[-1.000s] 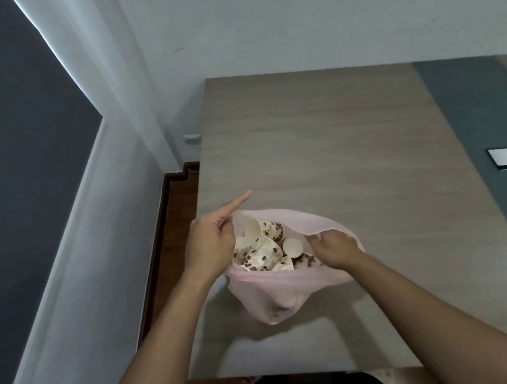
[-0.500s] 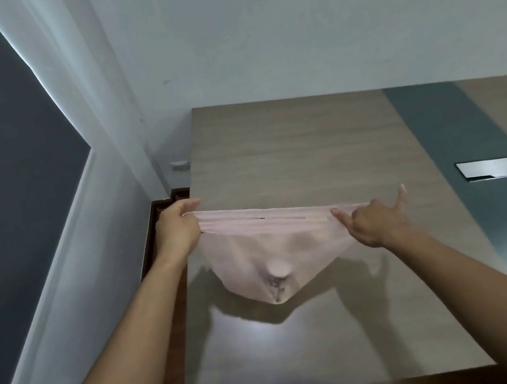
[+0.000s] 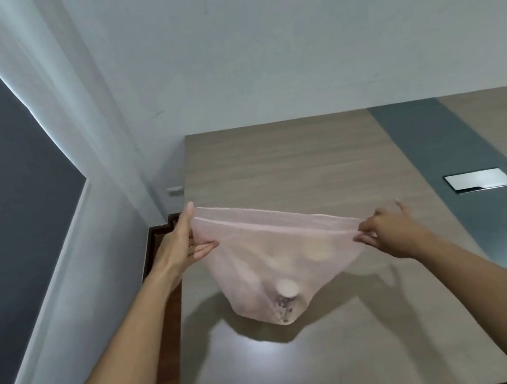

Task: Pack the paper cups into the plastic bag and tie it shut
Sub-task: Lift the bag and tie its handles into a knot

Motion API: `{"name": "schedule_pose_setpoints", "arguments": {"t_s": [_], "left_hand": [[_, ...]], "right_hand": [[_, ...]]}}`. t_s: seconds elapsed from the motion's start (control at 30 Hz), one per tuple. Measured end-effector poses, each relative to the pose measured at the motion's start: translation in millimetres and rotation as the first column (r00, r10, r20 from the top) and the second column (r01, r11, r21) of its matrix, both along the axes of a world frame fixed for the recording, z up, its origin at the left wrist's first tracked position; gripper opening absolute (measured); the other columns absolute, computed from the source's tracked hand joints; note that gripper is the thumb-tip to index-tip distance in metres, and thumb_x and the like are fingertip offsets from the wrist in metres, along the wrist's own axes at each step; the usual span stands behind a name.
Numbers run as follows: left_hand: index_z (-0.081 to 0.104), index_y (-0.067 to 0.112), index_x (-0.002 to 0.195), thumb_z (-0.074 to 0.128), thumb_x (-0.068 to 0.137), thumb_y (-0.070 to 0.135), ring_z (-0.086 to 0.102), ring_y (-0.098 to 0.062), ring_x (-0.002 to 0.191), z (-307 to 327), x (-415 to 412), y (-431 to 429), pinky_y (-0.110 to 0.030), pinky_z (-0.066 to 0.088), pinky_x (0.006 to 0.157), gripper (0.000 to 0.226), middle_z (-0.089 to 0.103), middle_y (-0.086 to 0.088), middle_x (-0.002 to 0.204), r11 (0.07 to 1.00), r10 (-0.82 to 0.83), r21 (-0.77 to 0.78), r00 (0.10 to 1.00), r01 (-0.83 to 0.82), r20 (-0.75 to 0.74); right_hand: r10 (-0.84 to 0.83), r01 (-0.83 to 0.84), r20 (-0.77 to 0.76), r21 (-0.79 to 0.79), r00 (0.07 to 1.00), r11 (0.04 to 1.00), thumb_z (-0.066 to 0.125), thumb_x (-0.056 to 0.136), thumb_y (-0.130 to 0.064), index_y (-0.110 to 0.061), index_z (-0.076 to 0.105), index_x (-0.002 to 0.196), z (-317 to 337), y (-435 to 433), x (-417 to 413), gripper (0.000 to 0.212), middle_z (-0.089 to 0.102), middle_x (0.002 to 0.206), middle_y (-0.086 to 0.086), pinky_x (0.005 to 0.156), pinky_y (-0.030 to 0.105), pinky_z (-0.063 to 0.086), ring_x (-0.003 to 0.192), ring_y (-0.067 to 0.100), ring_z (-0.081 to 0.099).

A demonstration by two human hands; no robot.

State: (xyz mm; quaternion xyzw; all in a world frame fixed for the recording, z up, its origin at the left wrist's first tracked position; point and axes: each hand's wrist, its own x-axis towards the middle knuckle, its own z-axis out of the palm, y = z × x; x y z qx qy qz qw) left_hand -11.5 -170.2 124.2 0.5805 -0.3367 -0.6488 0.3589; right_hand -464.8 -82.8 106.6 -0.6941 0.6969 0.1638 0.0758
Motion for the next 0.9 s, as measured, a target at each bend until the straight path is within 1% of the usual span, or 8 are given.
{"name": "schedule_pose_setpoints", "arguments": {"t_s": [0.1, 0.2, 0.33, 0.5, 0.63, 0.7, 0.77, 0.9], "left_hand": [[0.074, 0.004, 0.118, 0.086, 0.081, 0.059, 0.080, -0.031, 0.120, -3.3, 3.8, 11.1, -0.032, 0.061, 0.107, 0.067, 0.081, -0.017, 0.120, 0.959, -0.231, -0.134, 0.964, 0.249, 0.135], [0.084, 0.016, 0.122, 0.097, 0.079, 0.032, 0.080, -0.019, 0.117, -13.3, 3.9, 16.8, -0.036, 0.060, 0.106, 0.047, 0.086, -0.002, 0.116, 0.892, -0.343, -0.192, 0.890, 0.409, 0.300], [0.086, 0.012, 0.110, 0.082, 0.098, 0.024, 0.085, -0.029, 0.100, -16.1, -10.5, 22.4, -0.030, 0.068, 0.085, 0.017, 0.087, -0.011, 0.099, 0.925, -0.212, -0.254, 0.938, 0.284, 0.274], [0.083, 0.013, 0.112, 0.069, 0.106, 0.034, 0.086, -0.033, 0.090, -14.1, -12.7, 31.5, -0.026, 0.068, 0.070, 0.025, 0.085, -0.017, 0.092, 0.915, -0.118, -0.349, 0.961, 0.203, 0.249], [0.084, 0.024, 0.102, 0.064, 0.104, 0.047, 0.083, -0.027, 0.079, -17.2, -6.4, 33.8, -0.028, 0.062, 0.059, 0.030, 0.082, -0.009, 0.085, 0.888, -0.093, -0.406, 0.949, 0.216, 0.302], [0.084, 0.031, 0.096, 0.063, 0.106, 0.046, 0.073, -0.009, 0.069, -22.0, -4.6, 31.5, -0.026, 0.055, 0.062, 0.027, 0.078, 0.004, 0.077, 0.860, -0.063, -0.447, 0.920, 0.246, 0.387], [0.084, 0.041, 0.099, 0.066, 0.109, 0.037, 0.071, -0.001, 0.082, -22.7, -3.9, 29.0, -0.023, 0.056, 0.078, 0.021, 0.081, 0.009, 0.094, 0.841, -0.030, -0.484, 0.915, 0.241, 0.403], [0.082, 0.038, 0.090, 0.067, 0.111, 0.030, 0.069, -0.007, 0.099, -22.7, -15.2, 25.9, -0.029, 0.050, 0.093, 0.027, 0.075, 0.009, 0.107, 0.858, 0.032, -0.488, 0.930, 0.163, 0.367]], "right_hand": [[-0.065, 0.065, 0.029, -0.002, 0.997, 0.998, 0.043, 0.112, -0.060, -0.038, 0.074, 0.123, -1.8, 3.4, -15.1, 0.040, 0.075, 0.125, -0.015, 0.129, 0.069, 0.012, 0.140, 0.016, 0.053], [-0.086, 0.086, 0.058, 0.001, 0.995, 0.996, 0.045, 0.112, -0.059, -0.039, 0.074, 0.124, -3.2, 9.9, -25.5, 0.037, 0.074, 0.123, -0.016, 0.129, 0.069, 0.013, 0.141, 0.016, 0.051], [-0.083, 0.082, 0.033, 0.006, 0.996, 0.997, 0.050, 0.108, -0.065, -0.040, 0.076, 0.114, -10.4, 19.3, -34.8, 0.037, 0.069, 0.125, -0.013, 0.125, 0.064, 0.026, 0.138, 0.018, 0.049], [-0.143, 0.140, 0.020, 0.116, 0.989, 0.983, 0.053, 0.101, -0.072, -0.054, 0.068, 0.101, -26.5, 38.2, -53.0, 0.023, 0.053, 0.133, -0.008, 0.117, 0.056, 0.034, 0.135, 0.018, 0.045], [-0.208, 0.193, 0.199, 0.092, 0.958, 0.977, 0.051, 0.108, -0.061, -0.054, 0.059, 0.101, -34.9, 49.9, -58.2, 0.013, 0.053, 0.127, -0.009, 0.114, 0.050, 0.041, 0.125, 0.018, 0.055], [-0.260, 0.261, 0.416, 0.057, 0.871, 0.964, 0.055, 0.111, -0.047, -0.043, 0.063, 0.097, -33.3, 50.8, -57.2, 0.016, 0.064, 0.119, -0.004, 0.099, 0.042, 0.051, 0.106, 0.020, 0.070], [-0.342, 0.395, 0.633, 0.062, 0.694, 0.916, 0.056, 0.112, -0.035, -0.030, 0.065, 0.093, -30.2, 50.2, -51.0, 0.022, 0.075, 0.108, 0.000, 0.087, 0.039, 0.053, 0.098, 0.022, 0.078], [-0.469, 0.614, 0.849, 0.241, 0.241, 0.752, 0.045, 0.111, -0.024, -0.009, 0.061, 0.097, -25.9, 45.7, -35.6, 0.026, 0.080, 0.116, 0.003, 0.094, 0.042, 0.048, 0.102, 0.010, 0.082]]}}
